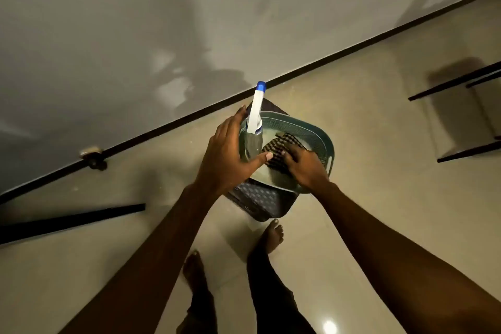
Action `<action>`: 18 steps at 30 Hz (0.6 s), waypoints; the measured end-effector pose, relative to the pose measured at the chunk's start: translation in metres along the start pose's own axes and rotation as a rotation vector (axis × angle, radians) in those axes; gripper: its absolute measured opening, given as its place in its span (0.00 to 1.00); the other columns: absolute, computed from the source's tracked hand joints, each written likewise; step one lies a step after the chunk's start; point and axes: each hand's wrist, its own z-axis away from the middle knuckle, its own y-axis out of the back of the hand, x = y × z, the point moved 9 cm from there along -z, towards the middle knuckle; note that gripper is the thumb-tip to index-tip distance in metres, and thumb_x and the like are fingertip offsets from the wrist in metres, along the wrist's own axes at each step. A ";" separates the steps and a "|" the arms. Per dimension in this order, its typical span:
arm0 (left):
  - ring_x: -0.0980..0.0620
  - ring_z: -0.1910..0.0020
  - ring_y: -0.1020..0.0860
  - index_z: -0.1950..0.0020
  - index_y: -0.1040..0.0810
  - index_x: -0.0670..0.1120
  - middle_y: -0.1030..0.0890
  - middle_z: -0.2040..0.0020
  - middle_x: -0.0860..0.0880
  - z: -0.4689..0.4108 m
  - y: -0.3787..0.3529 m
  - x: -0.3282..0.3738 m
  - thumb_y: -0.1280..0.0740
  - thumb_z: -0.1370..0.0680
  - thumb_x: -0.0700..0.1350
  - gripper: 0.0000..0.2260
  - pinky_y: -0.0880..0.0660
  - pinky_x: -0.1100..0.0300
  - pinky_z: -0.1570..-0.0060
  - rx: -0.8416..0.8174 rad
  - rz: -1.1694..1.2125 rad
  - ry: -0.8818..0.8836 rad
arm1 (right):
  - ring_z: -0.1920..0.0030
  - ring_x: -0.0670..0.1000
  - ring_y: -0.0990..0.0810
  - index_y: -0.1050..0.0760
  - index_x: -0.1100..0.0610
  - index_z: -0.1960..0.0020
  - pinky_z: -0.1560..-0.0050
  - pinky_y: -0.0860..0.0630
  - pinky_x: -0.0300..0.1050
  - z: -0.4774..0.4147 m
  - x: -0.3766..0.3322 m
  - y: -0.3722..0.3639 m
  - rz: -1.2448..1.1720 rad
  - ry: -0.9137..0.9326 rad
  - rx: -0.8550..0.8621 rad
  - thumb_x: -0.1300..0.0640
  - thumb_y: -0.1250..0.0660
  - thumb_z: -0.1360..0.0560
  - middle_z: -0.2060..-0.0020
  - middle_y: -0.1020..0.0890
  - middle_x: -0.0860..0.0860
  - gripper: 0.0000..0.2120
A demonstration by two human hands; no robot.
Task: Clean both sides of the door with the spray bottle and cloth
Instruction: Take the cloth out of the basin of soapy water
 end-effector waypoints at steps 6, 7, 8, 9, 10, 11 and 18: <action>0.64 0.34 0.34 0.22 0.42 0.45 0.30 0.29 0.46 -0.024 -0.017 -0.019 0.22 0.31 0.51 0.44 0.27 0.60 0.36 0.116 0.135 0.053 | 0.22 0.58 0.44 0.48 0.52 0.18 0.25 0.39 0.62 -0.025 0.040 -0.059 0.375 -0.008 -0.213 0.34 0.32 0.26 0.20 0.45 0.53 0.45; 0.68 0.36 0.35 0.22 0.42 0.45 0.30 0.29 0.46 -0.027 -0.015 -0.017 0.22 0.31 0.51 0.44 0.29 0.67 0.38 0.147 0.124 0.026 | 0.22 0.58 0.46 0.50 0.52 0.18 0.25 0.40 0.63 -0.028 0.042 -0.063 0.423 -0.001 -0.197 0.35 0.30 0.27 0.20 0.47 0.53 0.48; 0.71 0.37 0.36 0.22 0.42 0.44 0.31 0.29 0.46 -0.031 -0.015 -0.014 0.22 0.31 0.50 0.44 0.31 0.74 0.41 0.161 0.101 0.001 | 0.22 0.58 0.45 0.50 0.52 0.19 0.26 0.40 0.63 -0.031 0.041 -0.063 0.440 0.001 -0.162 0.36 0.28 0.28 0.21 0.46 0.54 0.48; 0.72 0.38 0.35 0.22 0.42 0.44 0.31 0.28 0.47 -0.034 -0.015 -0.010 0.22 0.31 0.50 0.44 0.31 0.76 0.42 0.160 0.084 -0.009 | 0.23 0.59 0.44 0.48 0.52 0.20 0.27 0.38 0.63 -0.035 0.041 -0.062 0.440 0.002 -0.123 0.38 0.27 0.28 0.22 0.44 0.54 0.47; 0.69 0.38 0.32 0.22 0.42 0.44 0.31 0.28 0.47 -0.037 -0.016 -0.007 0.21 0.31 0.50 0.44 0.29 0.74 0.42 0.149 0.072 -0.020 | 0.24 0.59 0.42 0.46 0.52 0.21 0.28 0.37 0.63 -0.037 0.040 -0.060 0.434 0.003 -0.094 0.39 0.26 0.28 0.23 0.42 0.55 0.46; 0.64 0.39 0.29 0.23 0.41 0.44 0.29 0.29 0.47 -0.040 -0.016 -0.004 0.21 0.31 0.51 0.44 0.26 0.68 0.42 0.135 0.046 -0.039 | 0.26 0.59 0.40 0.44 0.53 0.22 0.29 0.35 0.63 -0.039 0.037 -0.058 0.422 0.020 -0.058 0.41 0.27 0.28 0.24 0.39 0.55 0.42; 0.50 0.52 0.23 0.31 0.29 0.41 0.21 0.48 0.45 -0.043 -0.016 0.005 0.23 0.32 0.51 0.33 0.25 0.57 0.50 0.117 -0.152 -0.088 | 0.35 0.60 0.27 0.31 0.60 0.30 0.39 0.26 0.60 -0.048 0.027 -0.029 0.127 0.067 0.033 0.56 0.38 0.19 0.34 0.26 0.59 0.19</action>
